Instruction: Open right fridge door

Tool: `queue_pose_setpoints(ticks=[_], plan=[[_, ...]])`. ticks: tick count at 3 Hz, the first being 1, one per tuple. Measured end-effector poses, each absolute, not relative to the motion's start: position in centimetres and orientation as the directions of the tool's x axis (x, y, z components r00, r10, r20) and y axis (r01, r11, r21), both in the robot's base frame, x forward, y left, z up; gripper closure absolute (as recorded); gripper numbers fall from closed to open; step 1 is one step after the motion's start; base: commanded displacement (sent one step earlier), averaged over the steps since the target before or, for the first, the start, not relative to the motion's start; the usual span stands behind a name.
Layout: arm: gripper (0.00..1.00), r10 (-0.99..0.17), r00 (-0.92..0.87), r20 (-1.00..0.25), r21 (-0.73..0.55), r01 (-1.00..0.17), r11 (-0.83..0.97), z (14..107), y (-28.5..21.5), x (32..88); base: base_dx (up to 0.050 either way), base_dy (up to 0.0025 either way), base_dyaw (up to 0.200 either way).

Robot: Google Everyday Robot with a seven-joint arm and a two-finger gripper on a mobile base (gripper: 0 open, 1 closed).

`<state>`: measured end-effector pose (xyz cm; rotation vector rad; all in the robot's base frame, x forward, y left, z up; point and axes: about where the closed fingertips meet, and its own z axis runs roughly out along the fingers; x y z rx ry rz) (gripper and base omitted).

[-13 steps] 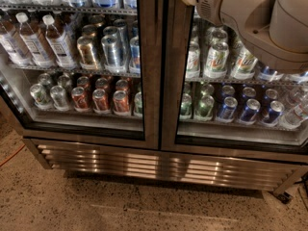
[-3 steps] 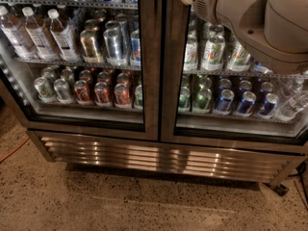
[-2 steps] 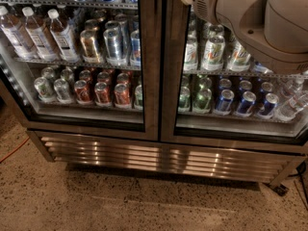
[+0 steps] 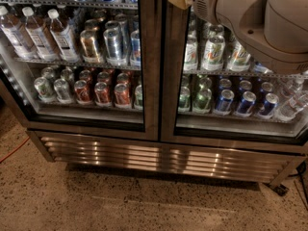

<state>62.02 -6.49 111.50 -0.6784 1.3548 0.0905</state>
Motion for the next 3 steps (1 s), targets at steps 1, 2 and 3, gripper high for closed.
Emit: queue_pose_setpoints(ticks=[1,2,3], plan=[[0.00,-0.319,0.243,-0.916,-0.397,-0.437,0.807,111.55,-6.45,61.99,0.000,0.00000,0.000],[0.00,-0.319,0.243,-0.916,-0.397,-0.437,0.807,111.55,-6.45,61.98,0.000,0.00000,0.000],[0.19,-0.318,0.243,-0.916,-0.397,-0.437,0.807,111.55,-6.45,61.98,0.000,0.00000,0.000]])
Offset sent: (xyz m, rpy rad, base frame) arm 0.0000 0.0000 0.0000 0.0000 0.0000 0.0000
